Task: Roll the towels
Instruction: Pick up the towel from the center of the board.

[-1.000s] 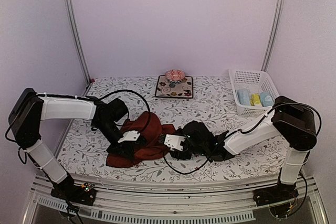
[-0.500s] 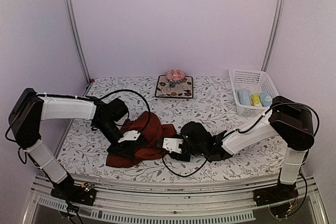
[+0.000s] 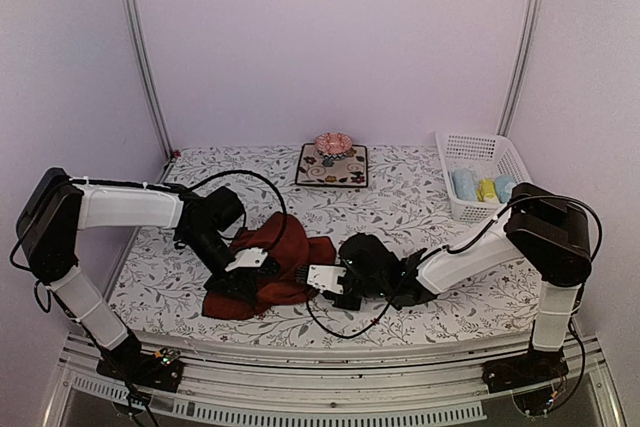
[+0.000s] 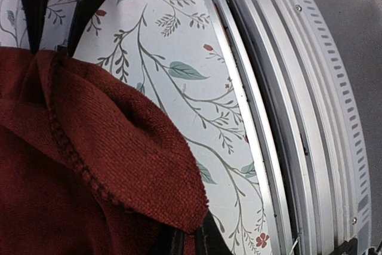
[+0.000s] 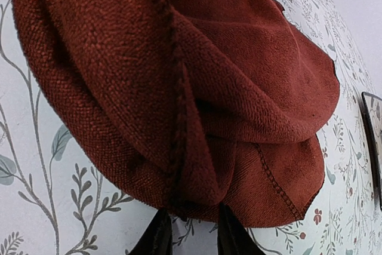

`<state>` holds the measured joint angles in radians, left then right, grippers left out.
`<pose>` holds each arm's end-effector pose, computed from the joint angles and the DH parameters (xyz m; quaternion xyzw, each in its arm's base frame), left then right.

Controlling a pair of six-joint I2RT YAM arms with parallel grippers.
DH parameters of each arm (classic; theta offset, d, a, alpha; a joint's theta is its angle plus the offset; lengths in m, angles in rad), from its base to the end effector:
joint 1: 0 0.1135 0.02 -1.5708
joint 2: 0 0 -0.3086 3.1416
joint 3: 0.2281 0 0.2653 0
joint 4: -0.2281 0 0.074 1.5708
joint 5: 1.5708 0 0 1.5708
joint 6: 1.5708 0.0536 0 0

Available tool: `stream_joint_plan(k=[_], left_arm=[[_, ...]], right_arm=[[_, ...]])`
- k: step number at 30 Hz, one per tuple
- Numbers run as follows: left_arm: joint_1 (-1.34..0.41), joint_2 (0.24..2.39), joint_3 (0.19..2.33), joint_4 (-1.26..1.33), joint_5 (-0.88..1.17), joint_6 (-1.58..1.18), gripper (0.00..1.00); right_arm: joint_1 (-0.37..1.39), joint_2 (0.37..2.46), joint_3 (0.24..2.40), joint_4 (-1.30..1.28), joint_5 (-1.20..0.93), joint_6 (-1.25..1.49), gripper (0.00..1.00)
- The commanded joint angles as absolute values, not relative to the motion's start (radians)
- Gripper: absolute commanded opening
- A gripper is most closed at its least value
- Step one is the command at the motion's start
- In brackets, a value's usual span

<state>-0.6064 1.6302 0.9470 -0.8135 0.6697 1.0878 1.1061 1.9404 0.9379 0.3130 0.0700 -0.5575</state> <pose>0.2154 -0.1899 0.1892 0.7153 0.6158 -0.3106 0.1123 0.1913 0.3733 0.1347 -0.6581 0.6199 0.0850 0.4189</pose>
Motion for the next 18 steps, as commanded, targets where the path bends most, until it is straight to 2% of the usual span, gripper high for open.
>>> stream_joint_plan(k=[1,4,12,15,18], left_arm=[[-0.599,1.643,0.952,-0.8,0.686,1.084,0.09],[-0.599,1.646,0.95,-0.797,0.686,1.082,0.09],[-0.599,1.65,0.952,-0.793,0.684,1.082,0.09],[-0.598,1.653,0.953,-0.792,0.682,1.08,0.09],[-0.6,1.652,0.952,-0.787,0.681,1.079,0.09]], right_arm=[[1.114,1.951,0.962,0.306,0.047,-0.54,0.25],[1.114,1.95,0.962,0.305,0.029,-0.54,0.22],[1.12,1.951,0.968,0.298,0.003,-0.539,0.2],[1.12,1.955,0.974,0.293,0.007,-0.538,0.08],[1.12,1.964,0.986,0.293,0.039,-0.529,0.03]])
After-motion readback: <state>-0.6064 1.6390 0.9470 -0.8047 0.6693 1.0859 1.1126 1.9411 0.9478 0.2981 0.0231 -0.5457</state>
